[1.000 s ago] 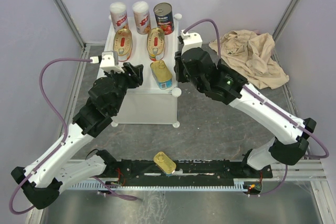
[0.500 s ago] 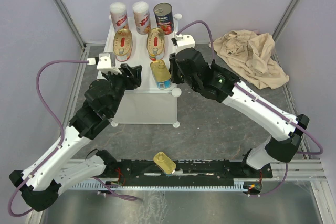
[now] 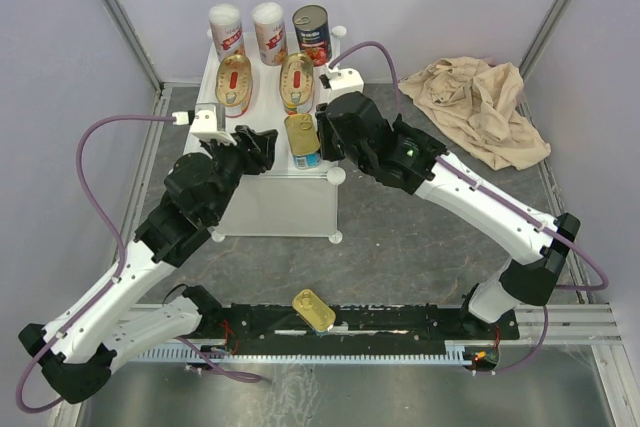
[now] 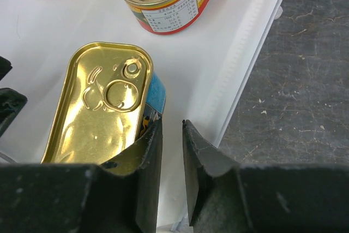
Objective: Place and organize the canned foods onto the counter
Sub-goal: Adjust the canned food at the counter.
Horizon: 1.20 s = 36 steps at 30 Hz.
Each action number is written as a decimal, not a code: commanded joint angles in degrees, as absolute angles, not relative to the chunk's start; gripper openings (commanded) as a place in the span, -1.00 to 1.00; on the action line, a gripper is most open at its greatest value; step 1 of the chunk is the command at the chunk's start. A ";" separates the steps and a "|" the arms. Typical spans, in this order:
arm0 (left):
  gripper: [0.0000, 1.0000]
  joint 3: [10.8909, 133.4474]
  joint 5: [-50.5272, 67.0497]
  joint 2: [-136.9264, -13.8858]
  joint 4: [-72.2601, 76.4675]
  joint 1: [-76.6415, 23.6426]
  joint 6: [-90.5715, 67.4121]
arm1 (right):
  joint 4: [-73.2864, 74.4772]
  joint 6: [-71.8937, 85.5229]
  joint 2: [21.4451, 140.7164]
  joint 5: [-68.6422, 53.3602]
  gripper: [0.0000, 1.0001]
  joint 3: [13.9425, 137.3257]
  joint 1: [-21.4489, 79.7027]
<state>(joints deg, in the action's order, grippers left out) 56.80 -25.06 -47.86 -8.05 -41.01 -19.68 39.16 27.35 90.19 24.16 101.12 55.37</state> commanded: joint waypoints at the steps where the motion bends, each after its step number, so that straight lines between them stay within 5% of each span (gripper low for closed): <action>1: 0.18 57.00 -22.33 -47.94 -4.43 -41.22 -21.70 | 35.35 27.79 90.00 23.23 -0.43 101.89 55.33; 36: 0.20 56.26 -19.56 -41.79 -8.39 -41.12 -25.05 | 33.66 29.27 94.86 21.16 -0.44 105.58 59.81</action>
